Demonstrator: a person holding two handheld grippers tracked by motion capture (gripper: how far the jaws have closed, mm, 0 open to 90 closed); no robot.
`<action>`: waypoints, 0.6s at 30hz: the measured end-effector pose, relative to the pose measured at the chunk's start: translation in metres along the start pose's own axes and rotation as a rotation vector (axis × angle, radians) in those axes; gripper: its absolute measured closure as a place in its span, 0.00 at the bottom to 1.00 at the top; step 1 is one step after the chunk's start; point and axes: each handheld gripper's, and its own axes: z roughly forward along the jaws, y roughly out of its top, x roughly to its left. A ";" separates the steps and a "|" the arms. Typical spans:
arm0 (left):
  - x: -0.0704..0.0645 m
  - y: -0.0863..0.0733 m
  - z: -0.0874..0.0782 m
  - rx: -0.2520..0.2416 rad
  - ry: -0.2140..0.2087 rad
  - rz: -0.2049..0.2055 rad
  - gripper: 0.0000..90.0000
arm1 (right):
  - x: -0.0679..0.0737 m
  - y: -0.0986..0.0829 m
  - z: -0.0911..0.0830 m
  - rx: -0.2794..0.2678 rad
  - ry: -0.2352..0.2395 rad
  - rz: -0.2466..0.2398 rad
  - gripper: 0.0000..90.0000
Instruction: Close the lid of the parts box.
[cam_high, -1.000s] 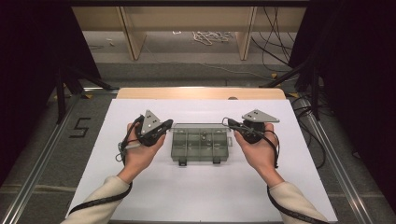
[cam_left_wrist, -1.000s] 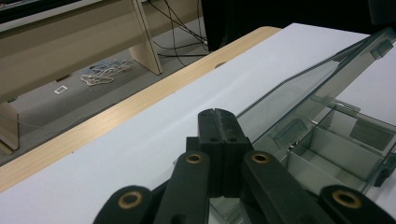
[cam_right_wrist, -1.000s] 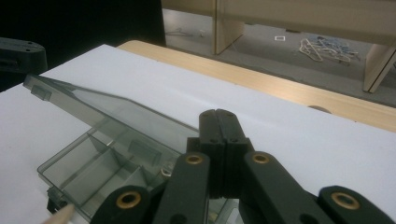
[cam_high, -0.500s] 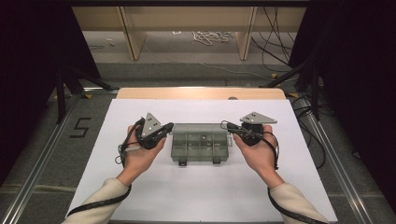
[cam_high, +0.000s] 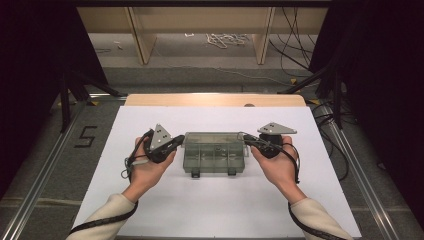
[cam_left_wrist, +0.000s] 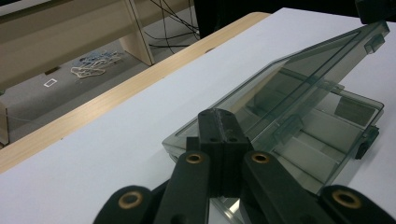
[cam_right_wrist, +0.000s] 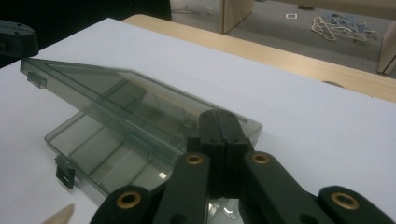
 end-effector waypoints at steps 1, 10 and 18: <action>0.001 0.000 0.001 -0.013 -0.004 0.023 1.00 | 0.000 0.000 -0.001 0.003 0.001 0.005 1.00; -0.003 -0.004 0.001 0.005 -0.010 0.026 1.00 | 0.000 -0.005 0.001 0.026 0.008 -0.001 1.00; -0.006 -0.010 0.000 0.031 -0.026 0.003 1.00 | 0.001 -0.008 0.002 0.043 0.021 0.003 1.00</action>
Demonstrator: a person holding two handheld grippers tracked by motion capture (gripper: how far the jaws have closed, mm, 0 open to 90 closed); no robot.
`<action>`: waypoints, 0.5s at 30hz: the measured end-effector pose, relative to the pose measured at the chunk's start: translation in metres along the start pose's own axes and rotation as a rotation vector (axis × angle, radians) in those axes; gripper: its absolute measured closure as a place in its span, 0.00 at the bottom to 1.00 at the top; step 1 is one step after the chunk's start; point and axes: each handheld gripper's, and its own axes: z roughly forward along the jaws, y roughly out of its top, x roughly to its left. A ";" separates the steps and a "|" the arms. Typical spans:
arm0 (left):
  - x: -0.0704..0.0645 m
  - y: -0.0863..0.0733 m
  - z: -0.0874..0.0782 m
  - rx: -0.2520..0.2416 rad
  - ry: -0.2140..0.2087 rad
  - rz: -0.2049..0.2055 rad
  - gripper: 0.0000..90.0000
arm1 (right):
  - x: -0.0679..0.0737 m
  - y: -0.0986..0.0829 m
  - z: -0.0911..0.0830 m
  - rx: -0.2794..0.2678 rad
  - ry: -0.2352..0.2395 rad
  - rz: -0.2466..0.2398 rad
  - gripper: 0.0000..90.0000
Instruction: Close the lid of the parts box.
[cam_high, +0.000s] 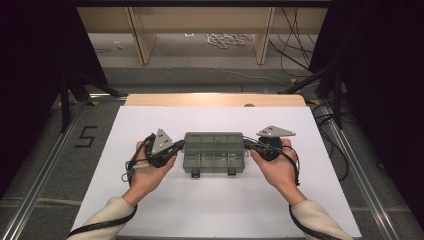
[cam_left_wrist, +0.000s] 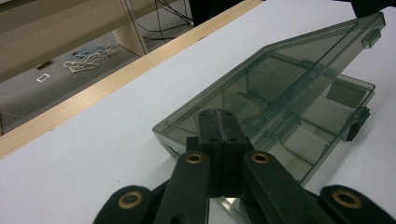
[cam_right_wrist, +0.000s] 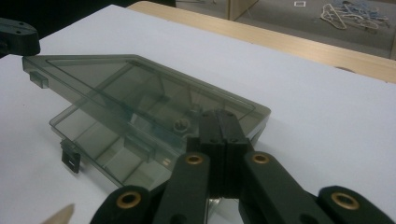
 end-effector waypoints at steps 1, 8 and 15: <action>0.001 0.000 0.000 -0.007 0.011 0.029 1.00 | 0.000 0.000 0.000 0.005 0.003 0.007 1.00; 0.000 -0.003 0.001 0.007 0.002 0.036 1.00 | 0.000 -0.005 0.002 0.014 -0.001 0.003 1.00; -0.002 -0.004 0.001 0.029 -0.008 0.051 1.00 | 0.001 -0.007 0.002 0.041 0.012 -0.004 1.00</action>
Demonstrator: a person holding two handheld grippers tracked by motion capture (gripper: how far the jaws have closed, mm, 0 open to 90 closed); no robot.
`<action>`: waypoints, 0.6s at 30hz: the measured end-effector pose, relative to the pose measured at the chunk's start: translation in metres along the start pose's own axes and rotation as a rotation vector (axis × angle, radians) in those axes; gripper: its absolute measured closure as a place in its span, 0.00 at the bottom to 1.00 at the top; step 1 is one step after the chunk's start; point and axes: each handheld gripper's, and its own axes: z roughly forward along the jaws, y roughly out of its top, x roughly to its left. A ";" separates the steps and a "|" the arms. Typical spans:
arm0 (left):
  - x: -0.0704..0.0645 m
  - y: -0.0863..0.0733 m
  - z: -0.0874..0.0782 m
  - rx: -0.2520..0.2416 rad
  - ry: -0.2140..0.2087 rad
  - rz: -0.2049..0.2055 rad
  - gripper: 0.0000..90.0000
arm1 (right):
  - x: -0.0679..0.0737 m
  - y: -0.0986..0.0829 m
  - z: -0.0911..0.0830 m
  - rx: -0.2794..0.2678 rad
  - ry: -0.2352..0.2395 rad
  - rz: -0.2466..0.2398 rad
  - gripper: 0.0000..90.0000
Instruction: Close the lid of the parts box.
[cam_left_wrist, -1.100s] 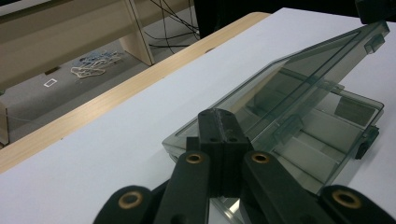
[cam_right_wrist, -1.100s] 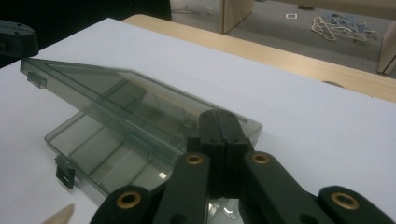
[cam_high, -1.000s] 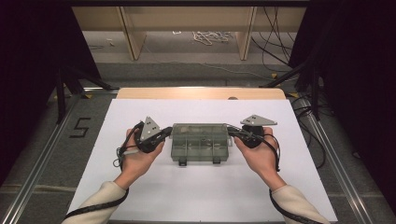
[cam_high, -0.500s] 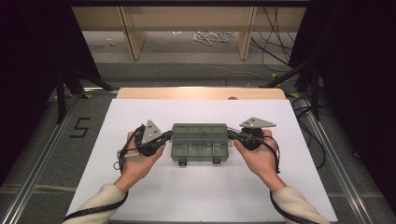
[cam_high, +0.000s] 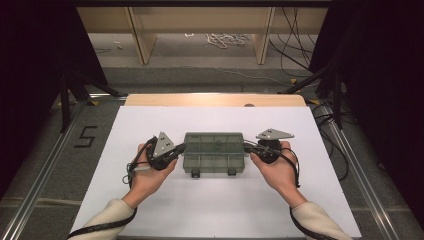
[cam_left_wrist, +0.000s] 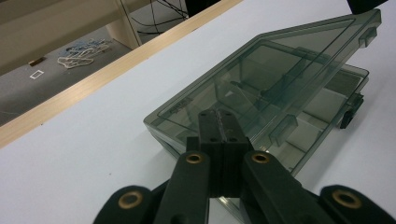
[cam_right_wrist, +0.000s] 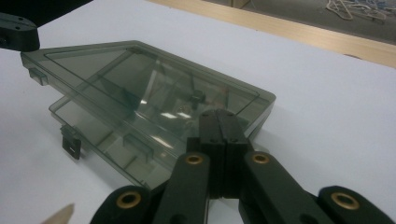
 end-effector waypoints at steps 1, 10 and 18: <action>0.000 0.000 0.000 0.002 -0.001 0.015 1.00 | 0.001 0.000 -0.001 0.010 -0.002 0.007 1.00; -0.004 -0.003 0.003 0.001 -0.007 -0.012 1.00 | 0.001 -0.003 0.001 0.007 -0.003 0.003 1.00; -0.006 -0.006 0.004 0.030 -0.019 0.008 1.00 | 0.001 -0.006 0.003 0.028 0.012 0.008 1.00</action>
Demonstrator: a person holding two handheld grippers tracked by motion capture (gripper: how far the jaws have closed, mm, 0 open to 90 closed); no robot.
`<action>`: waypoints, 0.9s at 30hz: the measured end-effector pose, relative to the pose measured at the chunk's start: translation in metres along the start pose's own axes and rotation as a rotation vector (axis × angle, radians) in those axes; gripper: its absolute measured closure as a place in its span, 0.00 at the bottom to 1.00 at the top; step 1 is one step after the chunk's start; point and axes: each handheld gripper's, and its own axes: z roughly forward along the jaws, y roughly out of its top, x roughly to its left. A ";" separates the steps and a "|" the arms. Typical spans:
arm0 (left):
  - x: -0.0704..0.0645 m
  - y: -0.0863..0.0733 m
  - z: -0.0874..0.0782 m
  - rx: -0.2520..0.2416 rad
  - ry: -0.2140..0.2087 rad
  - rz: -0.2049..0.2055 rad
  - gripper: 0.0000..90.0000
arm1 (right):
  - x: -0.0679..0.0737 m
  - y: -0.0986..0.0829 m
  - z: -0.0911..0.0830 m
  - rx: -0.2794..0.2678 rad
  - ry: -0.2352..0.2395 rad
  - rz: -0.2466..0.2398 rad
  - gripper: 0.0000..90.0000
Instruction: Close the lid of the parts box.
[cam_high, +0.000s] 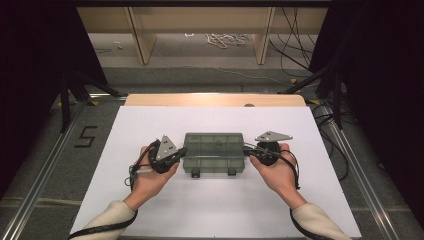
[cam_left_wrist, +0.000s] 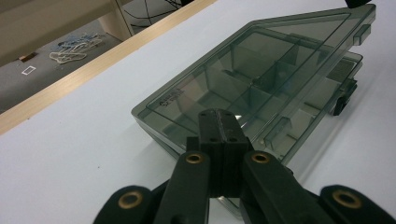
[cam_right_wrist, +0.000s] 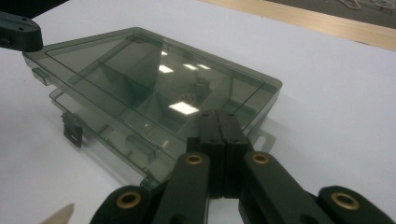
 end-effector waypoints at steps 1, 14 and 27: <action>0.000 0.000 0.000 0.005 0.000 0.005 1.00 | 0.000 0.000 0.000 0.001 0.000 0.000 1.00; -0.003 -0.004 0.002 0.012 -0.004 0.001 1.00 | 0.002 -0.004 0.002 0.027 0.010 0.001 1.00; -0.006 -0.006 0.004 0.025 -0.012 0.006 1.00 | 0.005 -0.007 0.003 0.054 0.016 0.013 1.00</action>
